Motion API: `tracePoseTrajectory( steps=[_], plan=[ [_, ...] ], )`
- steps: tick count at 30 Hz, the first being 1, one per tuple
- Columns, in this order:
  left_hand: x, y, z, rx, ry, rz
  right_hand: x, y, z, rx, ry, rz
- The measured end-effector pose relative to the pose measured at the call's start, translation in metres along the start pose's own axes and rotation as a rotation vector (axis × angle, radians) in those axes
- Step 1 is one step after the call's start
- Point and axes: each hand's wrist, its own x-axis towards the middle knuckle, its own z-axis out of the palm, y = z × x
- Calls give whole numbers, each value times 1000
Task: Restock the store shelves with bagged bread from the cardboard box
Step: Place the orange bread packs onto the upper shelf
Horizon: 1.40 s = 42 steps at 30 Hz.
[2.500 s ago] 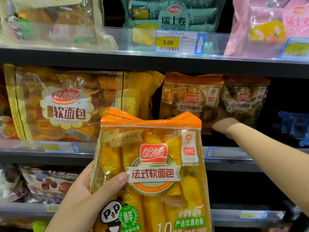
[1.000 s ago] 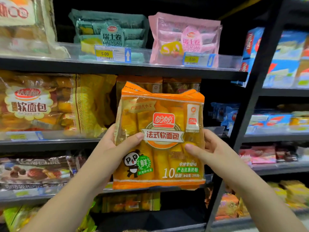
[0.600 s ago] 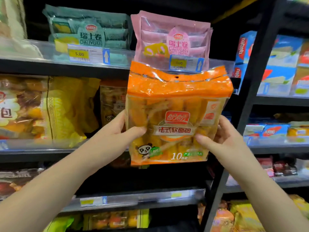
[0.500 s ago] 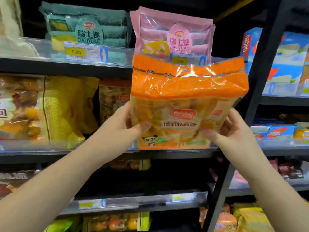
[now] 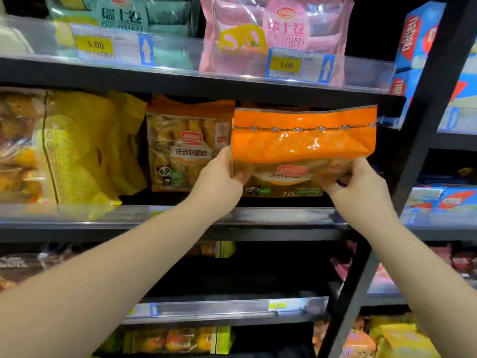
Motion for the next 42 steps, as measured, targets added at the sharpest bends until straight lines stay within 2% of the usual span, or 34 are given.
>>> tracePoseTrajectory(
  steps=[4,13,19,23,29,38,42],
  plan=[
    [15,-7,7,91,-9,-61,16,10,11,-120,-102,78],
    [39,-3,14,176,-157,-190,48,25,28,-139,-45,224],
    [47,-9,20,193,-219,-233,70,30,37,-139,-80,285],
    [56,-16,23,123,-220,-290,84,31,50,-71,-122,398],
    [67,-24,28,68,-235,-365,97,35,67,60,-74,487],
    [71,-24,32,99,-263,-359,105,42,72,59,-108,447],
    [67,-26,33,196,-286,-339,106,47,67,35,-162,460]
  ],
)
